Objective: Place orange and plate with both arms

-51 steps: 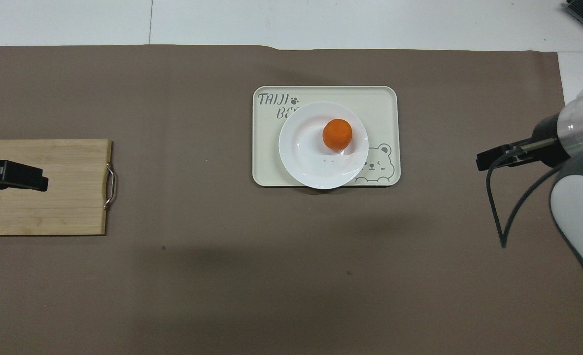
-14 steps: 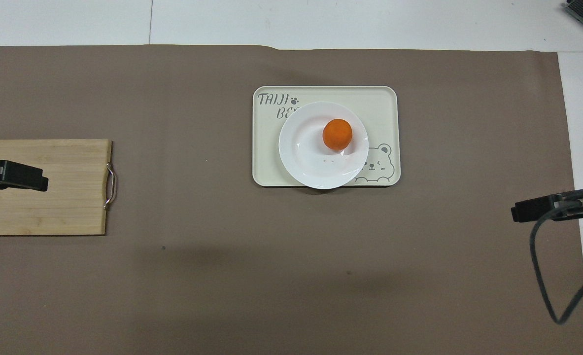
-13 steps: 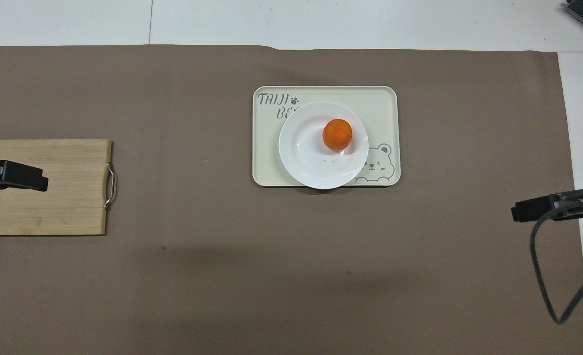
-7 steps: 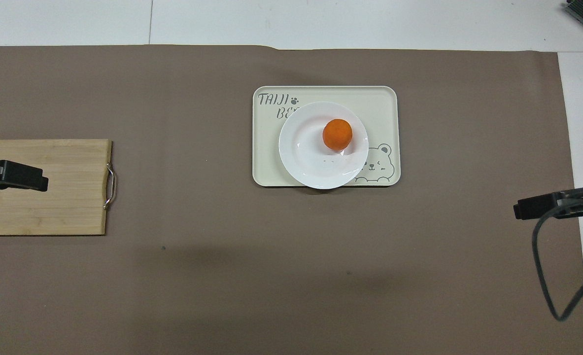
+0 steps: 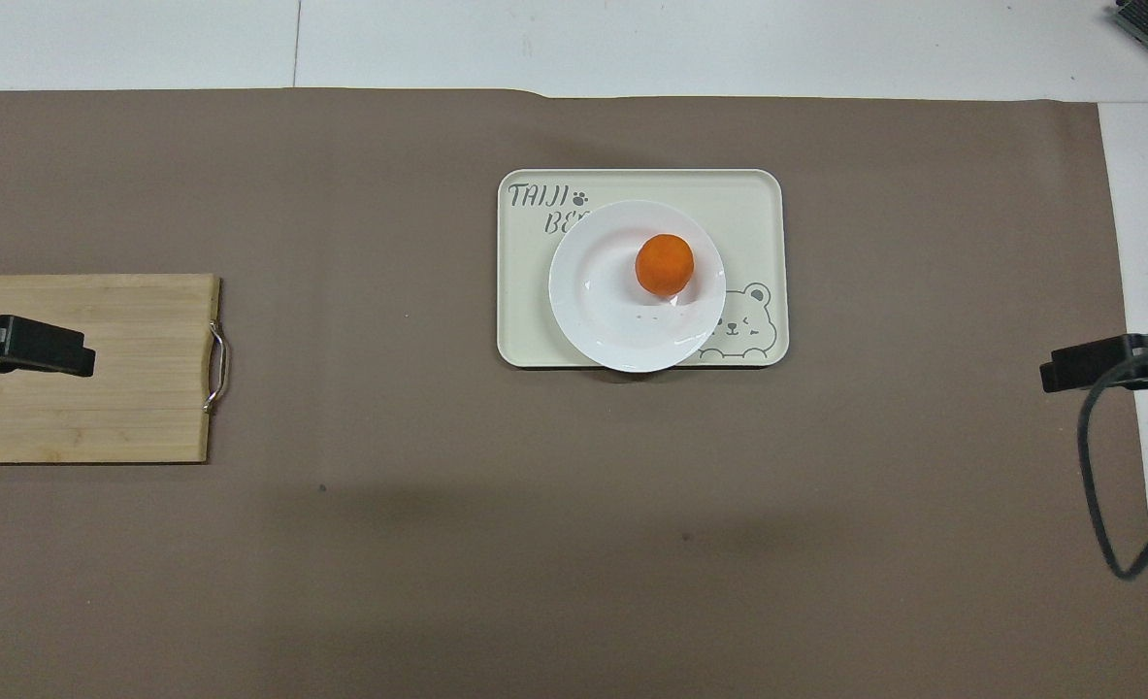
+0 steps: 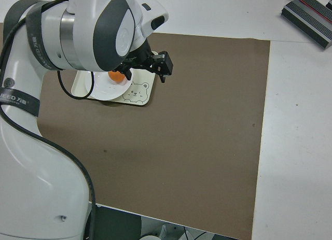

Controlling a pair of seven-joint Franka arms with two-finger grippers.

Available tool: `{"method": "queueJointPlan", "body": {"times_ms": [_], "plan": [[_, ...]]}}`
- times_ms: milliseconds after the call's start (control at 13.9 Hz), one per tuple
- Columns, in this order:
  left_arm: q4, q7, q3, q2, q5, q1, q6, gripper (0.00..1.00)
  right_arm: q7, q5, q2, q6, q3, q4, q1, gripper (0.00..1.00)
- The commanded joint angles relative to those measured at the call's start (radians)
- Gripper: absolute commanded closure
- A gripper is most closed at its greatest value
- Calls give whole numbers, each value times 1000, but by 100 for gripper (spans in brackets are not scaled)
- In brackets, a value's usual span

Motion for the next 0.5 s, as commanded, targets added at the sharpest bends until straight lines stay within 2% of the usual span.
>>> {"method": "queueJointPlan", "body": {"times_ms": [0, 431], "plan": [[14, 0, -4, 1, 13, 5, -14, 0, -10, -58, 10, -6, 20, 33, -17, 0], [14, 0, -4, 1, 13, 5, -14, 0, -7, -30, -4, -14, 14, 18, -17, 0]]}}
